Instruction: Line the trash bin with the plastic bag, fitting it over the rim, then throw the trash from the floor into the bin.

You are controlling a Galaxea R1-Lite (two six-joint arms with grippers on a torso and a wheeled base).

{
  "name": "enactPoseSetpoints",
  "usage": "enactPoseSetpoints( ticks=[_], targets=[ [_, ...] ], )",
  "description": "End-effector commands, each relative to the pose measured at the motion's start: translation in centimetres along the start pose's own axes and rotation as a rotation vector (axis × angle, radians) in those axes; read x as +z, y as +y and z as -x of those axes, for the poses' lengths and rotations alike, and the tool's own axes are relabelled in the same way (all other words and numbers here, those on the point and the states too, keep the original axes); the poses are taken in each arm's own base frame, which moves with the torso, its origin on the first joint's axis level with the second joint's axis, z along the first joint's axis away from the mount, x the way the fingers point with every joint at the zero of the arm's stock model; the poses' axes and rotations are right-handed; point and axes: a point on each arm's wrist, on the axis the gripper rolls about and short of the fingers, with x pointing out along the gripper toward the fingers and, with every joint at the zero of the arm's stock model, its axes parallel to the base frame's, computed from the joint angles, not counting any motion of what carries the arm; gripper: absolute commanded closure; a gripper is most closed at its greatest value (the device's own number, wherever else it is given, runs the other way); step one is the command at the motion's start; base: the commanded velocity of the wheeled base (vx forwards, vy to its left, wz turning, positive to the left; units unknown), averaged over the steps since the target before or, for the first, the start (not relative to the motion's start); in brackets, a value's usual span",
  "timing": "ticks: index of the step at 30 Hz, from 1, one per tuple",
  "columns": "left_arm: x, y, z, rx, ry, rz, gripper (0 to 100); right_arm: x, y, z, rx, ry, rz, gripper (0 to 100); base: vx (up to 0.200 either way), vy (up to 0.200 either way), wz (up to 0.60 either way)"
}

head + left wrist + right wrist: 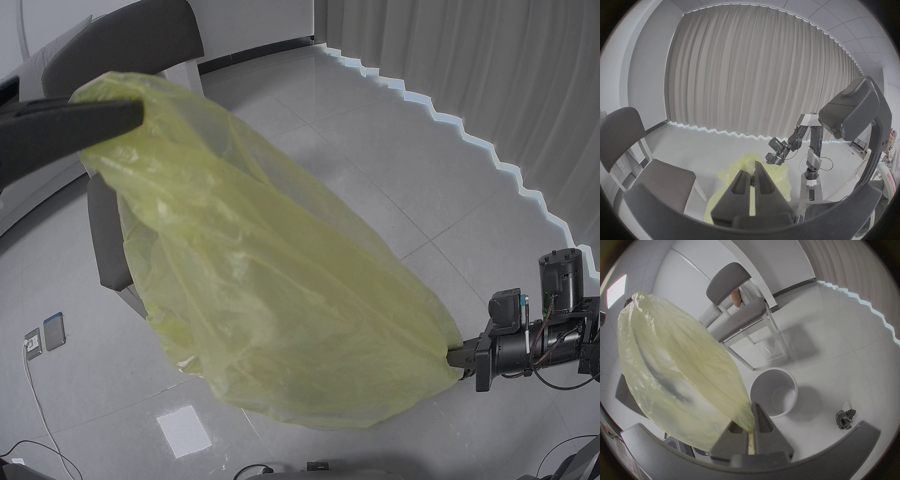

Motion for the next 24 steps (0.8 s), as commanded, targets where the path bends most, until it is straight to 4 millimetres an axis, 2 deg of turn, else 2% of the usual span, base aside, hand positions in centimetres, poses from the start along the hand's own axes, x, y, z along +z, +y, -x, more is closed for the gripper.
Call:
enactPoseSetpoints(
  ticks=[1, 5, 7, 9, 13, 15, 19, 24],
  targets=[
    [0.1, 0.5, -1.3, 0.016, 0.014, 0.013, 100, 0.3, -0.3, 0.2, -0.017, -0.015, -0.009, 100, 0.000, 0.000, 0.00],
    [-0.3, 2.1, -2.6, 0.129, 0.040, 0.037, 100, 0.8, -0.9, 0.6, -0.047, -0.040, -0.016, 100, 0.000, 0.000, 0.00],
    [-1.3, 4.0, -3.9, 0.337, 0.132, 0.071, 100, 1.2, -1.4, 1.3, -0.077, -0.069, -0.022, 100, 0.000, 0.000, 0.00],
    [-1.8, 4.2, -4.2, 0.415, 0.158, 0.131, 100, 1.4, -1.8, 1.6, -0.098, -0.082, -0.032, 100, 0.000, 0.000, 0.00],
    [-3.5, 3.6, -4.0, 0.439, 0.167, 0.372, 100, 1.7, -2.5, 1.8, -0.153, -0.097, -0.056, 100, 0.000, 0.000, 0.00],
    [-5.2, 2.9, -3.4, 0.432, 0.195, 0.450, 100, 1.8, -2.5, 1.7, -0.174, -0.100, -0.067, 100, 0.000, 0.000, 0.00],
    [-8.4, 1.7, -2.7, 0.370, 0.242, 0.494, 100, 1.9, -2.3, 1.5, -0.167, -0.091, -0.068, 100, 0.000, 0.000, 0.00],
    [-13.7, 1.6, -3.8, 0.359, 0.257, 0.572, 100, 1.3, -2.4, 0.7, -0.165, -0.007, -0.093, 100, 0.000, 0.000, 0.00]
  ],
)
